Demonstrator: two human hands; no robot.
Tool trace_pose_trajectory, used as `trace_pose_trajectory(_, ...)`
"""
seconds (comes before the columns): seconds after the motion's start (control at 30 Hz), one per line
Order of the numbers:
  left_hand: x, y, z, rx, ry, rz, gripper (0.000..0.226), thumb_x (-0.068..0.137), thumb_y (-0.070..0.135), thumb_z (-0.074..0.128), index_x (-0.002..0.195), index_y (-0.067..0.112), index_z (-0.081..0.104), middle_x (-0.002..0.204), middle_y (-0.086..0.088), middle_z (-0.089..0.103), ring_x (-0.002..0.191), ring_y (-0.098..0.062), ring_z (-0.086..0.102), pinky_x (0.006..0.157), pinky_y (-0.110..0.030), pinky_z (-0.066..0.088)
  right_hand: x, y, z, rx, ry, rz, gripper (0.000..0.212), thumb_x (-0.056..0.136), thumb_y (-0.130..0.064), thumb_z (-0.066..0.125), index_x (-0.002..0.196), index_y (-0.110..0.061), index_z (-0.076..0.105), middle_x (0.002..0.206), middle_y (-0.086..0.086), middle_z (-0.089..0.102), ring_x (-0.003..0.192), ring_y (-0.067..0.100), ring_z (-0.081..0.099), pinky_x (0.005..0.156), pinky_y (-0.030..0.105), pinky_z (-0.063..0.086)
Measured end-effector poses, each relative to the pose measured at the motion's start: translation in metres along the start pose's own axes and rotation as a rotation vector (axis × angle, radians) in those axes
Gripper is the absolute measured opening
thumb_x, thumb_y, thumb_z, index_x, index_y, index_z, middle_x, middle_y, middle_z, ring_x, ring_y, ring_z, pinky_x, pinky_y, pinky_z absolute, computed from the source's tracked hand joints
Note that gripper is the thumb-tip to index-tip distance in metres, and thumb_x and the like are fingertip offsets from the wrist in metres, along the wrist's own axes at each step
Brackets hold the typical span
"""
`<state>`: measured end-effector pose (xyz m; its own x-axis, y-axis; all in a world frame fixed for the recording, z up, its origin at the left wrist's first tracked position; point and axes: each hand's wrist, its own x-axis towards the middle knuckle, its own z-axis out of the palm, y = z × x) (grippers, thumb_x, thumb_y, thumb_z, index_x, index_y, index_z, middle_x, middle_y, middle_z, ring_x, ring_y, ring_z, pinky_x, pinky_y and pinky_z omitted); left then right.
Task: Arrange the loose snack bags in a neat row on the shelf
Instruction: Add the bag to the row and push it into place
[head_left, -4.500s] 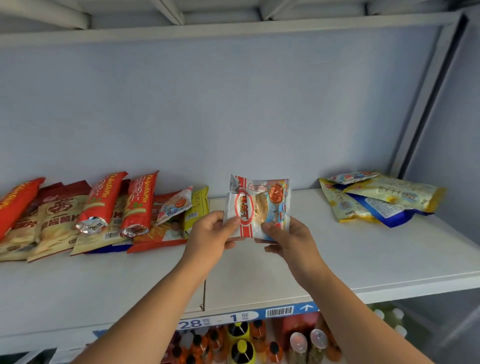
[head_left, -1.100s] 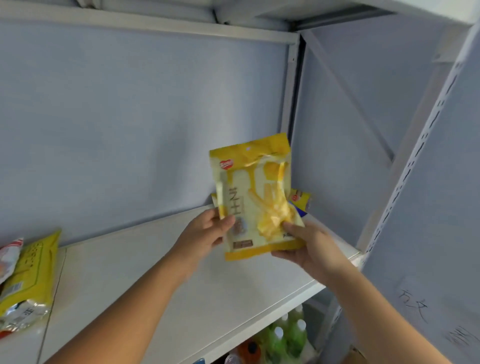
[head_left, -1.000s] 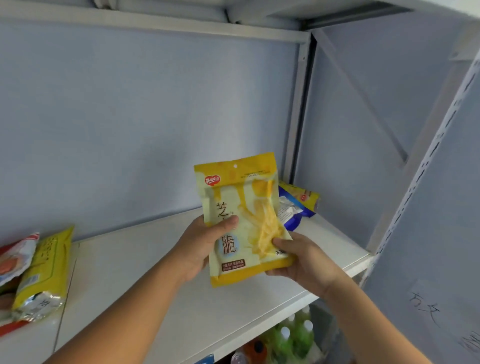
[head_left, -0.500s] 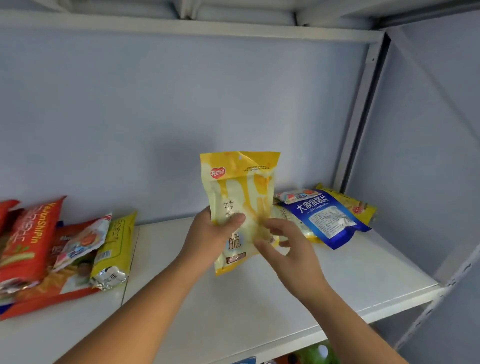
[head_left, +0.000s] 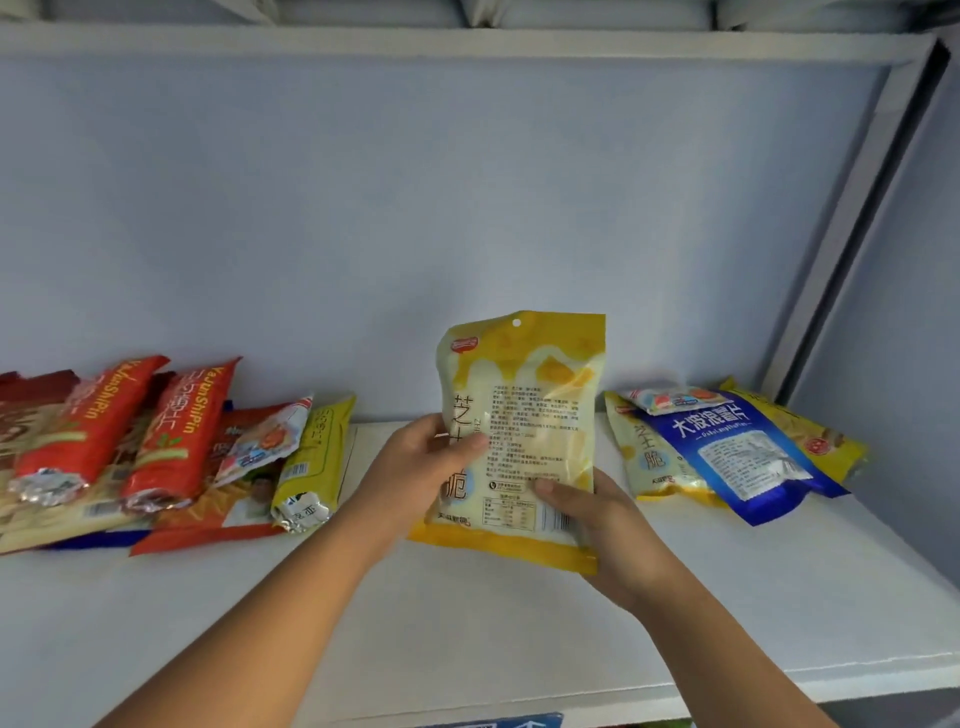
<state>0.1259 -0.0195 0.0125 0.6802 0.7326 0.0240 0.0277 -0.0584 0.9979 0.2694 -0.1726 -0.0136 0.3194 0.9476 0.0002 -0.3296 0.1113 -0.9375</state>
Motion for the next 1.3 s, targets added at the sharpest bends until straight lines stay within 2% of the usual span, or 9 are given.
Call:
trace_pose_trajectory(0.2, -0.033, -0.012, -0.031, 0.020, 0.243, 0.022, 0.022, 0.090, 0.016, 0.074, 0.112, 0.017, 0.071, 0.100, -0.002, 0.080, 0.093, -0.023, 0.078, 0.086, -0.059, 0.059, 0.017, 0.031, 0.033, -0.183, -0.001, 0.020, 0.033, 0.100, -0.015, 0.060, 0.133, -0.018, 0.067, 0.126, 0.003, 0.075, 0.118, 0.025, 0.072, 0.109, 0.049, 0.050)
trace_pose_trajectory(0.4, -0.076, -0.032, -0.084, 0.046, 0.451, -0.001, 0.022, 0.088, 0.015, 0.076, 0.110, 0.017, 0.072, 0.103, -0.004, 0.080, 0.094, -0.026, 0.077, 0.086, -0.057, 0.060, 0.028, 0.066, 0.086, -0.263, -0.082, 0.027, 0.030, 0.100, -0.018, 0.063, 0.129, -0.023, 0.068, 0.120, -0.005, 0.078, 0.110, 0.017, 0.075, 0.099, 0.039, 0.057)
trace_pose_trajectory(0.53, -0.101, -0.030, -0.123, 0.106, 0.539, -0.002, 0.022, 0.088, 0.021, 0.076, 0.110, 0.019, 0.072, 0.098, 0.005, 0.080, 0.088, -0.015, 0.078, 0.078, -0.042, 0.064, 0.035, 0.082, 0.130, -0.275, -0.141, 0.041, 0.032, 0.098, -0.012, 0.065, 0.126, -0.028, 0.066, 0.117, -0.009, 0.078, 0.107, 0.014, 0.075, 0.086, 0.029, 0.062)
trace_pose_trajectory(0.8, -0.132, -0.034, -0.263, 0.111, 0.649, 0.025, 0.018, 0.095, 0.039, 0.065, 0.108, 0.028, 0.068, 0.098, 0.012, 0.077, 0.087, -0.002, 0.073, 0.072, -0.018, 0.055, 0.075, 0.118, 0.260, -0.203, -0.102, 0.023, 0.037, 0.097, -0.008, 0.067, 0.130, -0.024, 0.064, 0.121, -0.003, 0.077, 0.109, 0.022, 0.075, 0.096, 0.053, 0.059)
trace_pose_trajectory(0.87, -0.145, -0.040, -0.318, 0.123, 0.717, 0.017, 0.017, 0.097, 0.047, 0.059, 0.104, 0.034, 0.068, 0.099, 0.017, 0.073, 0.090, 0.004, 0.069, 0.078, -0.021, 0.053, 0.092, 0.125, 0.307, -0.212, -0.072, -0.005, 0.035, 0.097, -0.008, 0.067, 0.127, -0.025, 0.064, 0.120, -0.004, 0.078, 0.107, 0.020, 0.076, 0.092, 0.051, 0.061)
trace_pose_trajectory(0.97, -0.161, -0.047, -0.397, 0.069, 0.767, -0.026, 0.028, 0.100, 0.041, 0.057, 0.116, 0.022, 0.069, 0.109, 0.002, 0.077, 0.094, -0.011, 0.074, 0.082, -0.036, 0.058, 0.124, 0.129, 0.381, -0.217, -0.031, -0.063, 0.032, 0.098, -0.011, 0.067, 0.125, -0.028, 0.065, 0.116, -0.009, 0.078, 0.105, 0.012, 0.075, 0.090, 0.037, 0.061)
trace_pose_trajectory(1.07, -0.176, -0.054, -0.453, 0.030, 0.790, -0.055, 0.024, 0.100, 0.034, 0.059, 0.115, 0.018, 0.068, 0.102, 0.002, 0.078, 0.085, -0.009, 0.076, 0.076, -0.033, 0.056, 0.161, 0.132, 0.449, -0.249, 0.019, -0.096, 0.027, 0.098, -0.012, 0.068, 0.117, -0.031, 0.065, 0.112, -0.012, 0.077, 0.100, 0.005, 0.074, 0.081, 0.023, 0.060)
trace_pose_trajectory(1.23, -0.187, -0.060, -0.504, 0.056, 0.728, -0.095, 0.015, 0.100, 0.029, 0.060, 0.104, 0.019, 0.071, 0.089, 0.006, 0.080, 0.085, -0.013, 0.077, 0.078, -0.035, 0.058, 0.241, 0.161, 0.519, -0.419, 0.090, -0.014, 0.043, 0.092, -0.020, 0.075, 0.132, -0.017, 0.060, 0.119, -0.003, 0.074, 0.101, 0.013, 0.072, 0.068, 0.022, 0.059)
trace_pose_trajectory(1.3, -0.187, -0.060, -0.516, 0.075, 0.709, -0.089, 0.013, 0.100, 0.027, 0.060, 0.101, 0.021, 0.071, 0.088, 0.009, 0.080, 0.084, -0.013, 0.077, 0.079, -0.036, 0.058, 0.261, 0.174, 0.532, -0.524, 0.135, 0.040, 0.054, 0.090, -0.024, 0.077, 0.135, -0.011, 0.051, 0.124, 0.001, 0.069, 0.105, 0.020, 0.070, 0.075, 0.030, 0.061)
